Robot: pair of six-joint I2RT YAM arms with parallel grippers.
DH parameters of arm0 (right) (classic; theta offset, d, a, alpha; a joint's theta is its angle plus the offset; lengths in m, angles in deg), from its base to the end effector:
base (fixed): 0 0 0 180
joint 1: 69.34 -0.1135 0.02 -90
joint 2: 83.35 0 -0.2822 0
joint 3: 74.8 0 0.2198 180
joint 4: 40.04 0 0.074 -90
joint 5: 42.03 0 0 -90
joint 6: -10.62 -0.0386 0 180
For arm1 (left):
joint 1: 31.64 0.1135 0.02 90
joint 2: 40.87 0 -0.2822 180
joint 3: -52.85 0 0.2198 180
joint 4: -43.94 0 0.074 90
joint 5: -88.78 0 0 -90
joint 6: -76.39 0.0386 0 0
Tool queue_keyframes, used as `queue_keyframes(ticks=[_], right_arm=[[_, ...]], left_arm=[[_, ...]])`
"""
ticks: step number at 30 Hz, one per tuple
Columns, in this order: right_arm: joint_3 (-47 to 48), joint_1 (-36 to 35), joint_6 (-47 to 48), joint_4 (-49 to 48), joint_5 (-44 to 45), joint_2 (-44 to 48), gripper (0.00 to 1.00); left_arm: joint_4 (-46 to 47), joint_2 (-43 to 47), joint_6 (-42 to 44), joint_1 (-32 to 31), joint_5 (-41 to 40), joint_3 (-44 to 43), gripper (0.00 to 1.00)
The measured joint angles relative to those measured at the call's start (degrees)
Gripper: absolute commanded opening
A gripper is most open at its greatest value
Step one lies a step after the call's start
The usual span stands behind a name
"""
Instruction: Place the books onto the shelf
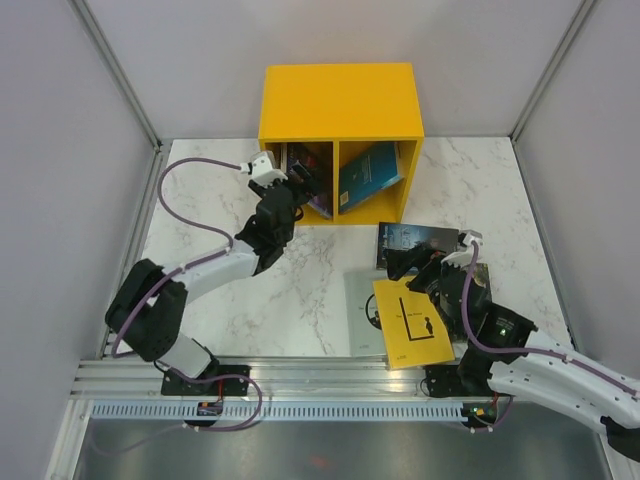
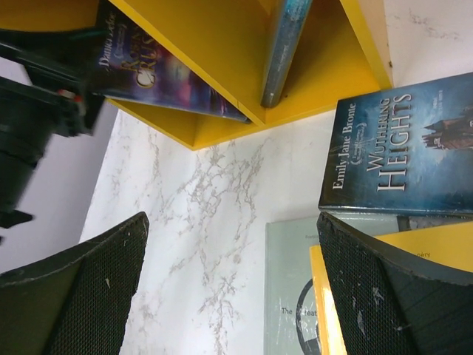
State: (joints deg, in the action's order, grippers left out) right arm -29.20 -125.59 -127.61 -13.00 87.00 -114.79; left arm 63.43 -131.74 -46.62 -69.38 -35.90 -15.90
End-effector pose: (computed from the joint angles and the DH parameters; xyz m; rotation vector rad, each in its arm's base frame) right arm 0.0723 0.0644 0.2913 0.3671 1.7627 0.7159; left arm 0.2772 -0.1868 0.3081 -0.4006 1.5784 -0.4656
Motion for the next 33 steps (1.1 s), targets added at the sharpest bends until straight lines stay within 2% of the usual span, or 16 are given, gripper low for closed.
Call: queue_keyframes(ticks=[3,6,9,10,12,15,16,23,33], right_arm=[[0.0,0.0,-0.44,-0.02,-0.76,-2.71,0.98],[0.0,0.0,-0.9,-0.2,-1.79,-5.46,0.98],[0.0,0.0,-1.29,-0.87,-2.51,-7.41,0.98],[0.0,0.0,-1.4,-1.22,-2.8,-7.82,0.98],[0.0,0.0,-1.57,-1.9,-3.1,-8.5,0.98],[0.0,0.0,-1.84,-2.97,-3.48,-9.46,0.98],[0.0,0.0,-1.97,-3.26,-3.69,-9.66,0.98],[-0.52,0.0,-2.43,-3.8,-4.26,-8.57,0.98],[-1.01,0.0,-1.92,-2.95,-2.51,-5.05,0.98]], left_arm=[[-3.72,6.38,0.85,0.13,0.37,1.2,0.95],[-6.78,12.24,2.16,0.13,2.36,2.47,0.9],[-8.48,17.68,2.89,0.11,5.4,5.22,0.65],[-8.81,19.21,3.08,0.11,6.88,6.54,0.43],[-9.31,20.72,3.58,0.11,9.44,8.76,0.34],[-10.47,18.38,3.76,0.11,12.9,9.9,0.17],[-10.86,16.74,3.78,0.11,14.05,9.9,0.03],[-14.47,3.85,3.72,0.11,17.42,7.58,0.02],[-15.5,-5.81,3.69,0.11,16.13,-1.18,0.02]])
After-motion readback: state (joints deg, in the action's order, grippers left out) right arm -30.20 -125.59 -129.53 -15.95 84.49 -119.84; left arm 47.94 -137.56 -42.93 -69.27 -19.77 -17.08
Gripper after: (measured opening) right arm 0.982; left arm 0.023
